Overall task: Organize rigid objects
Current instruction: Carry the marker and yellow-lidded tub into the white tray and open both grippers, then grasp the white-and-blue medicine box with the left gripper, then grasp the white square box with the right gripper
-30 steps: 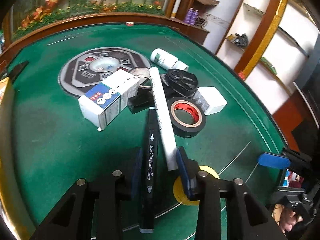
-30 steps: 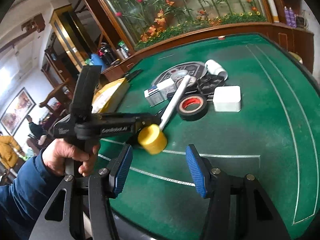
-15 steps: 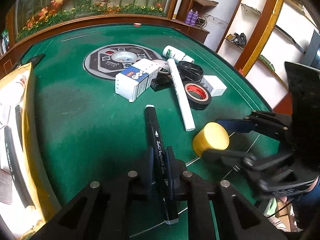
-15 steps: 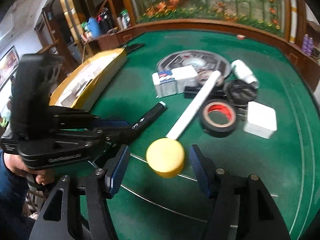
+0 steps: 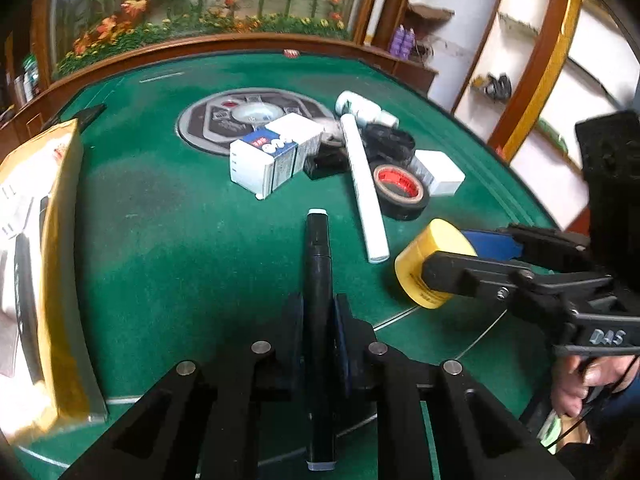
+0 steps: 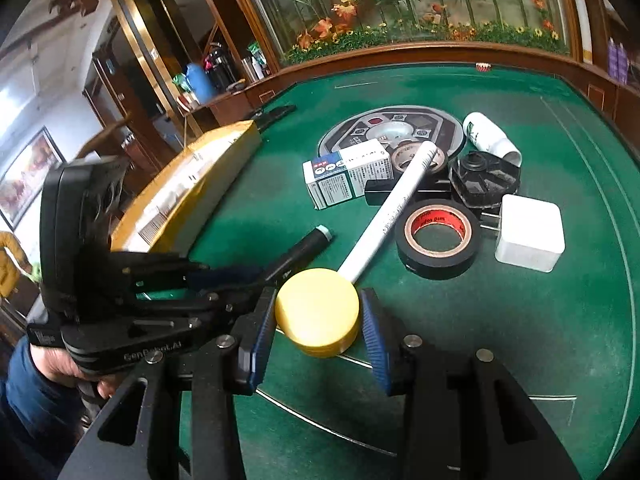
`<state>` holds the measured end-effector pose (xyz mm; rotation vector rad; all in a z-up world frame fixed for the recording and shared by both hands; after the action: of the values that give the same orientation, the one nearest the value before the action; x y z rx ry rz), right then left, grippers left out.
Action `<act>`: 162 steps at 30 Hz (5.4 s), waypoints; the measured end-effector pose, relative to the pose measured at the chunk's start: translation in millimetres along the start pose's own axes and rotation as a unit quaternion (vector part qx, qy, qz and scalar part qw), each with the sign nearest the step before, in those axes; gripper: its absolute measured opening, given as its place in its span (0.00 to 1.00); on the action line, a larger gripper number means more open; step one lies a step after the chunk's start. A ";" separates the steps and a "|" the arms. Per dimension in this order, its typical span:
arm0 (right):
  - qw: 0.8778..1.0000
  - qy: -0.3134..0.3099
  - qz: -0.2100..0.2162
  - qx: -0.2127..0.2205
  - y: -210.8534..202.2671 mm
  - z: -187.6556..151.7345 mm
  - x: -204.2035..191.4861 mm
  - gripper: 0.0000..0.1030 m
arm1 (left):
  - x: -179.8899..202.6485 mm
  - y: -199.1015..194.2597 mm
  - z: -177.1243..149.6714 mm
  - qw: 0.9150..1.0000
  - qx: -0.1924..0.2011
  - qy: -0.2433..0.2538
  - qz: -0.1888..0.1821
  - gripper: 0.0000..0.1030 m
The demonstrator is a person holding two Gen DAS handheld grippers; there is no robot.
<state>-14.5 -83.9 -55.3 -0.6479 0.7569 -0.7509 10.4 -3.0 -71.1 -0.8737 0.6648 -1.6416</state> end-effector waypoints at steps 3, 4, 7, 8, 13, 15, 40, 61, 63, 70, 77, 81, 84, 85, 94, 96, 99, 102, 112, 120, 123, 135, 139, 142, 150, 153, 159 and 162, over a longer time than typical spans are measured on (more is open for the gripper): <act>1.000 0.005 0.003 0.005 -2.7 4.8 2.0 0.39 | -1.8 -16.1 5.4 0.998 0.029 -0.037 -0.035 0.14; 1.000 0.004 0.004 0.009 -4.2 6.2 1.3 0.39 | -3.5 -21.5 7.4 0.998 0.036 -0.044 -0.038 0.14; 1.000 -0.012 -0.021 0.016 -9.4 8.9 -2.4 0.39 | -13.5 -42.8 11.8 0.996 0.056 -0.054 -0.036 0.14; 1.000 -0.011 -0.015 0.018 -12.3 11.0 -6.1 0.39 | -20.7 -51.8 13.0 0.996 0.064 -0.061 -0.034 0.14; 0.999 -0.033 0.002 0.030 -15.5 33.8 -40.2 0.39 | -70.0 -99.7 13.9 0.990 0.104 -0.092 -0.014 0.14; 0.999 -0.038 0.026 0.027 -10.0 46.1 -63.4 0.39 | -92.1 -115.0 12.5 0.988 0.115 -0.106 -0.005 0.14; 0.991 -0.080 -0.013 -0.107 203.0 144.0 -190.5 0.39 | -311.0 -85.7 31.2 0.965 0.049 -0.234 0.104 0.14; 0.997 -0.062 -0.011 -0.041 140.4 156.9 -131.2 0.69 | -261.7 -86.0 25.8 0.979 0.047 -0.135 0.149 0.56; 0.996 -0.056 -0.043 -0.052 136.3 156.9 -98.3 0.69 | -253.9 -76.0 21.5 0.982 0.018 -0.106 0.158 0.56; 0.987 -0.045 -0.116 -0.097 128.9 152.7 -6.3 0.69 | -238.7 -77.3 6.4 0.983 -0.015 -0.068 0.169 0.56; 0.990 -0.053 -0.062 -0.114 104.9 111.3 -9.9 0.69 | -219.2 -96.9 -6.6 0.986 -0.001 -0.071 0.150 0.56; 0.990 -0.054 0.009 -0.127 76.8 76.0 -36.7 0.69 | -195.1 -125.1 3.0 0.987 0.033 -0.054 0.150 0.56; 0.993 -0.047 0.049 -0.101 47.5 71.2 -45.1 0.69 | -161.2 -141.7 13.3 0.990 0.054 -0.032 0.126 0.56; 0.994 -0.042 0.054 -0.080 35.3 77.0 -40.8 0.69 | -147.6 -143.1 17.4 0.991 0.059 -0.024 0.117 0.59; 0.994 0.057 -0.055 0.068 -18.7 109.3 93.2 0.71 | -10.4 -88.7 43.6 0.992 0.055 0.111 0.020 0.77; 0.995 0.076 -0.023 0.067 -15.0 96.8 113.7 0.71 | 9.9 -64.6 42.5 0.990 0.036 0.135 0.002 0.77; 0.994 0.096 0.006 0.054 -10.5 85.4 136.2 0.71 | 26.5 -36.5 44.7 0.986 0.012 0.165 0.006 0.77; 0.989 0.138 0.033 0.047 -13.3 86.1 156.7 0.71 | 33.3 -15.9 51.1 0.982 -0.002 0.187 0.014 0.77; 0.985 0.158 0.064 0.039 -7.4 85.0 159.4 0.71 | 30.2 31.9 54.8 0.975 -0.033 0.217 0.043 0.59; 0.991 0.127 0.049 -0.006 10.8 75.0 147.3 0.73 | 31.3 10.6 32.6 0.986 -0.019 0.160 0.052 0.40; 0.994 0.104 0.040 -0.017 10.8 67.6 136.4 0.76 | 28.8 4.9 25.0 0.988 -0.013 0.135 0.067 0.40; 0.995 -0.034 -0.076 -0.049 3.5 27.5 81.1 0.70 | 16.7 10.1 14.8 0.989 -0.027 0.110 0.092 0.44; 0.994 -0.026 -0.085 -0.061 12.8 28.2 88.9 0.50 | 11.0 19.8 13.1 0.993 -0.033 0.084 0.072 0.46; 0.994 -0.030 -0.092 -0.057 12.3 28.5 88.2 0.49 | 6.8 20.9 12.6 0.994 -0.036 0.072 0.073 0.34; 0.983 -0.070 -0.148 -0.080 13.3 16.9 77.9 0.44 | 11.0 16.9 4.0 0.994 -0.035 0.056 0.082 0.34; 0.981 -0.073 -0.160 -0.079 14.7 17.5 77.9 0.43 | 11.7 15.3 2.2 0.994 -0.031 0.057 0.084 0.34; 0.988 -0.033 -0.141 -0.055 -8.3 12.2 73.0 0.43 | 15.8 -7.8 1.9 0.998 0.007 0.041 0.043 0.34; 0.991 -0.012 -0.127 -0.031 -22.2 11.5 65.4 0.43 | 17.2 -24.5 7.7 0.999 0.034 0.028 0.023 0.34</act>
<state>19.4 -145.0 -56.0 -0.8184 0.6855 -0.9535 1.0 -13.8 -43.7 -0.7609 0.6585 -1.6421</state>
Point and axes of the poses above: each gripper's, at about its wrist camera, not at the fingertips, and y roughly the way its jaws point, x to its right, z to its top, the point moved 10 cm from there along y, roughly the way its jaws point, and after that the axes turned 4 degrees about -x, right-handed, at the moved point
